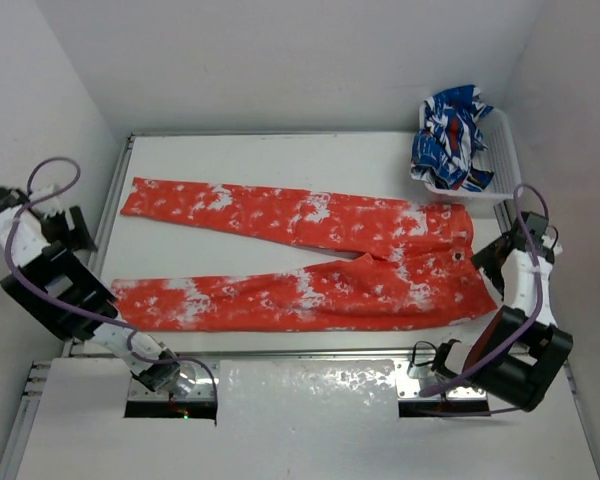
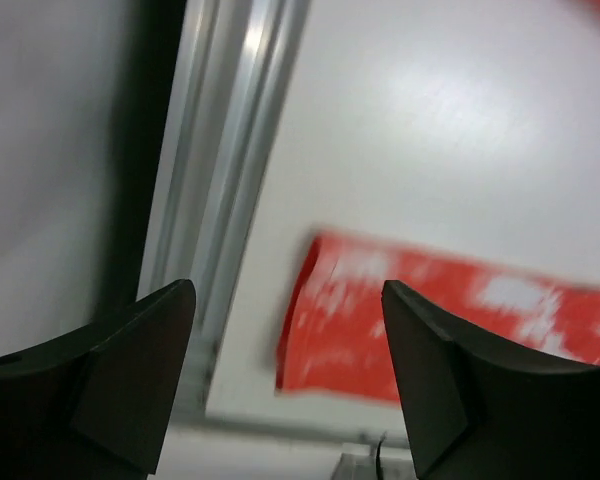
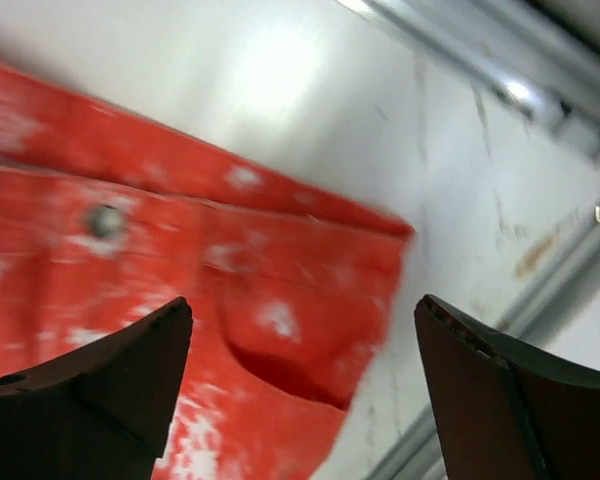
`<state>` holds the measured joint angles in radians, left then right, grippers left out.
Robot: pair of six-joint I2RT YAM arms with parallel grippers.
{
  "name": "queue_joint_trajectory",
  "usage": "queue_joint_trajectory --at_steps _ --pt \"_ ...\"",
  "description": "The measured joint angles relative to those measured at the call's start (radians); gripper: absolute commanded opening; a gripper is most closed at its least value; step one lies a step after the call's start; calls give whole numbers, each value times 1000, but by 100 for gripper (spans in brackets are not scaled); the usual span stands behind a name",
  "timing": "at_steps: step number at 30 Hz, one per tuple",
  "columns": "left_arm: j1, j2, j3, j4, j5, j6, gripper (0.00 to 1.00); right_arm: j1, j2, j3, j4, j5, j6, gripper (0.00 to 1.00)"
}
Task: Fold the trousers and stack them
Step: Flatten the trousers out
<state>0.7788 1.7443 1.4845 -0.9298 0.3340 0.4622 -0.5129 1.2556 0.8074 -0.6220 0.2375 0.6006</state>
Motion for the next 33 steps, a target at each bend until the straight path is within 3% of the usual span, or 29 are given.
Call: queue_joint_trajectory --at_steps 4,9,12,13,14,15,16,18,19,25,32,33 --pt "159 -111 -212 -29 -63 90 72 -33 -25 -146 -5 14 61 90" --pt "170 -79 -442 -2 -116 151 73 -44 70 -261 75 -40 66 90" --pt "163 -69 -507 24 -117 165 73 -48 88 -259 132 -69 51 75" --pt "163 -69 -519 40 -117 167 70 -48 94 -259 148 -79 49 61" --pt "163 -69 -531 62 -117 170 55 -48 98 -259 163 -85 47 53" --pt "163 -68 -538 76 -113 170 47 -47 99 -260 174 -86 45 46" --pt "163 -64 -546 88 -105 178 30 -46 98 -264 186 -85 49 32" --pt "164 -56 -553 97 -79 193 8 -46 87 -276 208 -85 53 17" --pt "164 -50 -554 97 -66 200 0 -46 75 -288 222 -85 59 2" --pt "182 -42 -552 73 -29 259 0 -47 -37 -356 194 -50 136 0" --pt "267 -15 -385 -14 -87 331 0 -56 -252 -392 -107 0 272 0" --pt "271 -16 -361 -23 -94 336 0 -56 -257 -393 -154 -3 287 4"
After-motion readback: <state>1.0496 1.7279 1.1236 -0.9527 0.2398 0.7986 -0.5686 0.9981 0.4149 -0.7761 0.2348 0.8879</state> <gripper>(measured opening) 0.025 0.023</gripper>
